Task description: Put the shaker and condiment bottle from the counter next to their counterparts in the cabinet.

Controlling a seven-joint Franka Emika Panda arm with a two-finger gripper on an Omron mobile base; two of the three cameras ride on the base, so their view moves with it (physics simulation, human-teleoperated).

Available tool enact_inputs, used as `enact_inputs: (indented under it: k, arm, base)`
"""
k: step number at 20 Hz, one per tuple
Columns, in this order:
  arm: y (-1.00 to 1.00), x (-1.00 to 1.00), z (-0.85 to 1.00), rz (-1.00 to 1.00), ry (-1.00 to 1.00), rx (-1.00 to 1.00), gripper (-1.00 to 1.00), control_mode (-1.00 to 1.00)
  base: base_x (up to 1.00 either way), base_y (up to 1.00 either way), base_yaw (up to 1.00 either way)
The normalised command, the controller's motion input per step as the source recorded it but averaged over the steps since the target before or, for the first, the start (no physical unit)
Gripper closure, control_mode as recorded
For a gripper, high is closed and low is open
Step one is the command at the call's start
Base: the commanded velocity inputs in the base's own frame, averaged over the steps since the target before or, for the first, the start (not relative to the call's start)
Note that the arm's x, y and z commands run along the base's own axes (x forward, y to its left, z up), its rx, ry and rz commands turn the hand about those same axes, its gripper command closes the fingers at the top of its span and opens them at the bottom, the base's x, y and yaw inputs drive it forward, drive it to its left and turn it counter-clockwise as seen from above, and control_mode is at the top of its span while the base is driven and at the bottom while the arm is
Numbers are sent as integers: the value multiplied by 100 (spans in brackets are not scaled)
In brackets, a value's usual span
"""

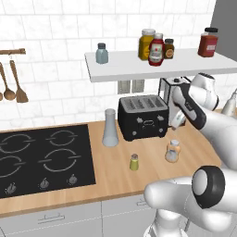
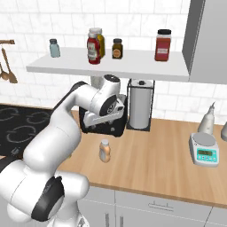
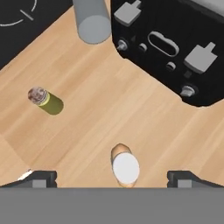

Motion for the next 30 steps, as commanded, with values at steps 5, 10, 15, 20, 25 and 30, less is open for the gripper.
enact_inputs:
  k: [5, 10, 15, 20, 25, 30]
  arm:
    - [0, 0, -24, 1, -3, -7, -100, -100]
    - [-1, 0, -21, 0, -4, -5, -100, -100]
    - [-3, 0, -21, 0, -5, -3, -100, -100]
    - [-2, 0, -20, 0, -5, -2, -100, -100]
    - [-3, -7, -28, 0, -7, -2, -100, -100]
    - [-2, -6, -27, 0, -6, -2, -100, -100]
  base:
    - [0, 0, 0]
    - [0, 0, 0]
    - [0, 0, 0]
    - [0, 0, 0]
    - [0, 0, 0]
    - [0, 0, 0]
